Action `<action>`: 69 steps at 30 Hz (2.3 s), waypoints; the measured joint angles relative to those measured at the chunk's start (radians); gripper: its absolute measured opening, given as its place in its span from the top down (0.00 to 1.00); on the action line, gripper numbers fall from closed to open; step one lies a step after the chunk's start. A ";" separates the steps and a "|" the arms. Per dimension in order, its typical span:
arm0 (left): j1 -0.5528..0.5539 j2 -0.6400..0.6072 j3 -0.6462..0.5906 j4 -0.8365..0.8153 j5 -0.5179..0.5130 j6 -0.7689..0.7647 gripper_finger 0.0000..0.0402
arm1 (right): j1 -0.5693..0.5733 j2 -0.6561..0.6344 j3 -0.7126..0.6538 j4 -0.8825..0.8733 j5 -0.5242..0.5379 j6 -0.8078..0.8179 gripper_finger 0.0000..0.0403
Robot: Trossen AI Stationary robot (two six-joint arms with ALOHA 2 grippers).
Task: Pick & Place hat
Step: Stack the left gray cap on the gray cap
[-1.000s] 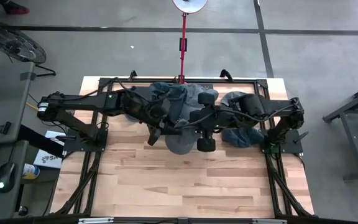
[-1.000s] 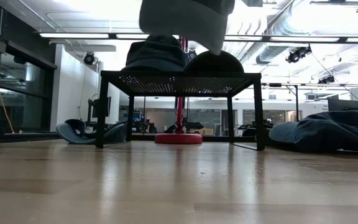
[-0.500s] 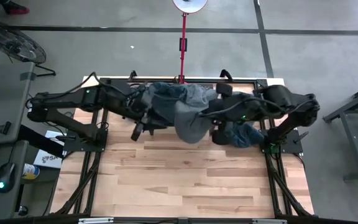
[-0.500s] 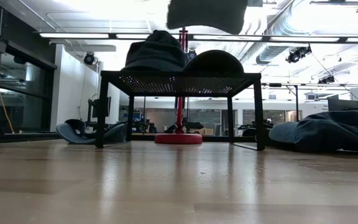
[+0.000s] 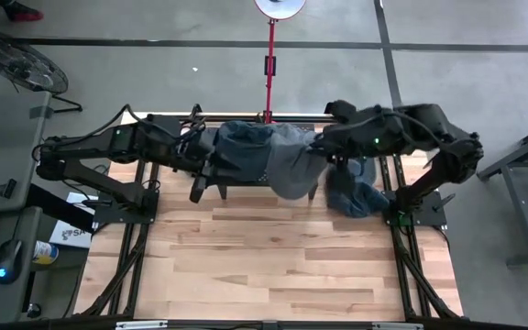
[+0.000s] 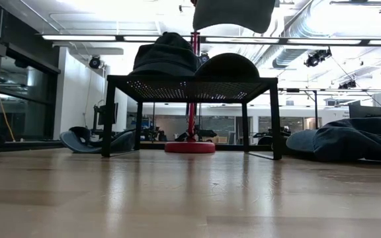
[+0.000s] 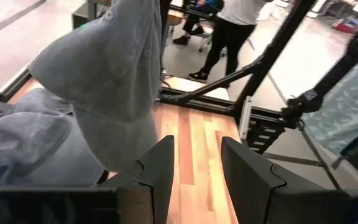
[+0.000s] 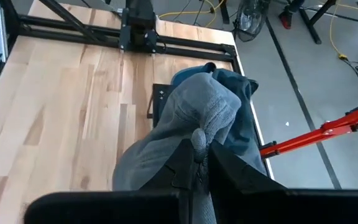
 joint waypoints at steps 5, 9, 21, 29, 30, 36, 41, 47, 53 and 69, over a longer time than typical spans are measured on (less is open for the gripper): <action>0.000 0.001 0.000 -0.005 -0.015 0.000 0.67 | -0.075 0.000 0.000 -0.010 -0.092 -0.063 0.96; 0.000 0.001 0.000 -0.008 -0.015 0.000 0.67 | -0.132 0.000 0.000 -0.010 -0.169 -0.098 0.96; 0.000 0.001 0.000 -0.007 -0.029 0.000 0.67 | -0.264 0.001 0.000 0.009 -0.375 -0.194 0.96; 0.000 0.001 0.000 -0.007 -0.048 -0.001 0.67 | -0.337 0.004 0.000 0.018 -0.450 -0.247 0.96; 0.000 0.001 0.000 -0.007 -0.048 -0.001 0.67 | -0.344 0.004 0.000 0.022 -0.458 -0.251 0.96; 0.000 0.001 0.000 -0.007 -0.048 -0.002 0.67 | -0.378 0.004 0.000 0.027 -0.501 -0.274 0.96; 0.000 0.001 0.000 -0.006 -0.048 -0.002 0.67 | -0.388 0.020 0.000 0.034 -0.539 -0.290 0.96; 0.000 0.001 0.000 -0.006 -0.050 -0.004 0.67 | -0.388 0.041 0.000 0.027 -0.552 -0.302 0.96; 0.000 0.001 0.000 -0.005 -0.051 -0.005 0.67 | -0.409 0.053 0.000 0.027 -0.554 -0.314 0.96; 0.000 0.001 0.000 -0.007 -0.049 -0.005 0.67 | -0.466 0.063 0.000 0.015 -0.580 -0.333 0.96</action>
